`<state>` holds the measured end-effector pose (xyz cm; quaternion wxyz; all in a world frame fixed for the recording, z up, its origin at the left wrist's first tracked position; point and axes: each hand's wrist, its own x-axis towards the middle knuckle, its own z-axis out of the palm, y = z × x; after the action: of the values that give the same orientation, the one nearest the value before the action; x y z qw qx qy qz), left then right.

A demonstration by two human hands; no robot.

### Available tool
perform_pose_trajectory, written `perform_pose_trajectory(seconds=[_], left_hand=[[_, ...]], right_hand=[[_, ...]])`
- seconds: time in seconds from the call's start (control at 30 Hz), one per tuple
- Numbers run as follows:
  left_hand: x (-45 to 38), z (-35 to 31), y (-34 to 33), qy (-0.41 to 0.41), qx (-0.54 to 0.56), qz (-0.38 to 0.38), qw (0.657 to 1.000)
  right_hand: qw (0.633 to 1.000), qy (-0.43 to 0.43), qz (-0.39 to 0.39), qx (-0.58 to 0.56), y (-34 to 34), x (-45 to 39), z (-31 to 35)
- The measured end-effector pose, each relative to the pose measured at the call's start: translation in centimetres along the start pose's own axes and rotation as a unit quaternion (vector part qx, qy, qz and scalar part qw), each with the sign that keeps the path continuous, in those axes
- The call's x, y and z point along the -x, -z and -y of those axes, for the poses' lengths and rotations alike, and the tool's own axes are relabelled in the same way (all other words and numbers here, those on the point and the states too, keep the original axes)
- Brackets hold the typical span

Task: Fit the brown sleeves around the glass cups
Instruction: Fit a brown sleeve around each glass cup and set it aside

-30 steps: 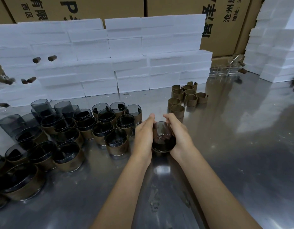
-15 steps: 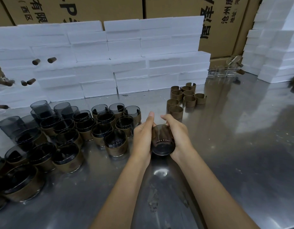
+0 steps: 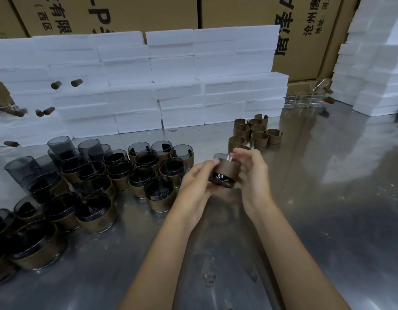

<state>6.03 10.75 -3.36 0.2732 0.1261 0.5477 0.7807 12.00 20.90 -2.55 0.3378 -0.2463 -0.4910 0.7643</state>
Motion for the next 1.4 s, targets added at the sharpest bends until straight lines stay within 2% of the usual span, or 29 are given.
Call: perform_pose_trajectory(seconds=[0.13,0.23,0.4,0.53,0.73,0.87,0.97,1.03,1.1,1.17,1.27,1.4], left_hand=[[-0.7,-0.5,0.5,-0.009,0.077,-0.036,0.996],[-0.6,-0.4,0.8,-0.007,0.053,-0.031,0.998],[-0.3,-0.5,0.7,-0.018,-0.025,-0.052,0.998],[-0.1,-0.7,0.8,-0.05,-0.1,-0.067,0.991],[0.9,-1.7,0.6,-0.137,-0.125,-0.067,0.98],[1.9,-2.8,0.6,-0.188,-0.19,-0.041,0.963],[1.4,-5.2,1.7,-0.247,-0.232,-0.089,0.936],[0.1,-8.1,3.4,-0.258,-0.254,-0.133,0.923],[-2.0,-11.2,5.7,-0.256,-0.297,-0.156,0.907],[-4.7,-13.8,8.7,-0.244,-0.38,-0.178,0.874],[-8.4,-16.5,14.6,-0.17,-0.525,-0.219,0.805],[-11.3,-18.4,22.1,-0.051,-0.646,-0.239,0.723]], right_hand=[[0.989,-0.037,0.11,0.094,-0.4,0.5,-0.6],[0.976,0.014,0.136,0.167,-0.5,0.3,-1.4],[0.973,0.041,0.107,0.2,-0.4,-0.2,-2.3],[0.929,0.098,0.08,0.349,-0.1,-0.4,-3.7],[0.887,0.13,0.08,0.435,-0.9,-0.3,-4.5],[0.9,0.124,0.096,0.406,-0.9,-0.2,-4.5],[0.948,0.103,0.036,0.298,-0.6,-1.1,-4.3],[0.969,0.079,-0.009,0.236,-0.4,-2.2,-4.2],[0.976,0.067,-0.044,0.202,-0.3,-3.2,-4.1],[0.974,0.064,-0.076,0.205,-0.6,-3.7,-4.3],[0.96,0.059,-0.093,0.256,-1.4,-3.8,-4.7],[0.947,0.061,-0.095,0.302,-1.4,-3.9,-4.9]])
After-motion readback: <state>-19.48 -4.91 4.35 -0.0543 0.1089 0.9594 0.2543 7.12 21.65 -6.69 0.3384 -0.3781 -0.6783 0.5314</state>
